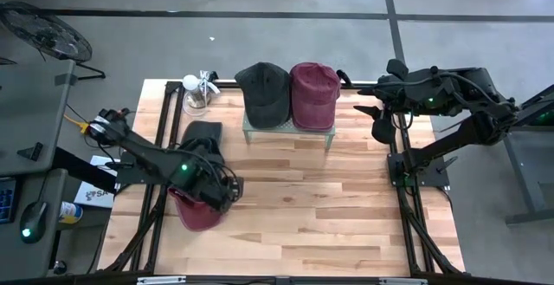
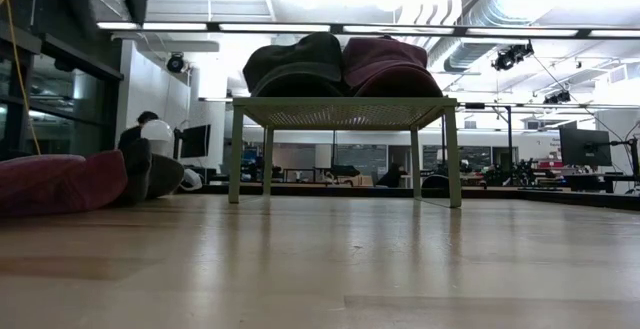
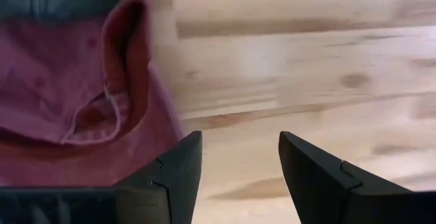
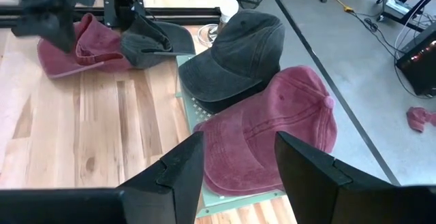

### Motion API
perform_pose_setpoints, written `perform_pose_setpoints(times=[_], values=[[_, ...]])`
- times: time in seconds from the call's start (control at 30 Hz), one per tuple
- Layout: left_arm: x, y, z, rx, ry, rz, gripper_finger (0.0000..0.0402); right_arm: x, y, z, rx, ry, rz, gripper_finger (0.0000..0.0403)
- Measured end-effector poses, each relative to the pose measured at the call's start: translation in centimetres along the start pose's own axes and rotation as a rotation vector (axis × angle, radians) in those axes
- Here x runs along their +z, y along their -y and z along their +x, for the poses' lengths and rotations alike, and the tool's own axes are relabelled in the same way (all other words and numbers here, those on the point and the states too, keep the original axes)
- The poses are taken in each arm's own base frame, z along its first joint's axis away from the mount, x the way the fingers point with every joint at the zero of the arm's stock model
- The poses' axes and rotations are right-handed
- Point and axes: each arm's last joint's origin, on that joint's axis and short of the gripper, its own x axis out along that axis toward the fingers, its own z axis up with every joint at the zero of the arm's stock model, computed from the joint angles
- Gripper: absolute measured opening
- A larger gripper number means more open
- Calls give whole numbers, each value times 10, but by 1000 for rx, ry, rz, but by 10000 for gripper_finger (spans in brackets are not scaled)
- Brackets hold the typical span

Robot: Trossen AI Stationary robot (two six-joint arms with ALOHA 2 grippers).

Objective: Pick & Place hat
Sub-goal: Stack the dark red cap on the other dark red caps on the shelf

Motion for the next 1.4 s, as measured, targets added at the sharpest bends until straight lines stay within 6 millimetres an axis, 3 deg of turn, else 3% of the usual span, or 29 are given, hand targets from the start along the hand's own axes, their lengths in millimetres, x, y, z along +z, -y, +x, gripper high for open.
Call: perform_pose_setpoints(times=[0.27,0.77,1.13,1.27,1.4], values=[[-18,-5,53,195,-37,-55,191,0,0,0,1,0,-6,172],[-43,1,114,367,-55,-40,191,0,0,0,4,0,-4,172],[-47,1,126,394,-70,8,184,0,0,0,4,0,-6,172],[-48,1,126,411,-95,15,145,0,0,0,4,0,-6,172],[-49,0,126,423,-132,47,81,0,0,0,4,0,-7,172]])
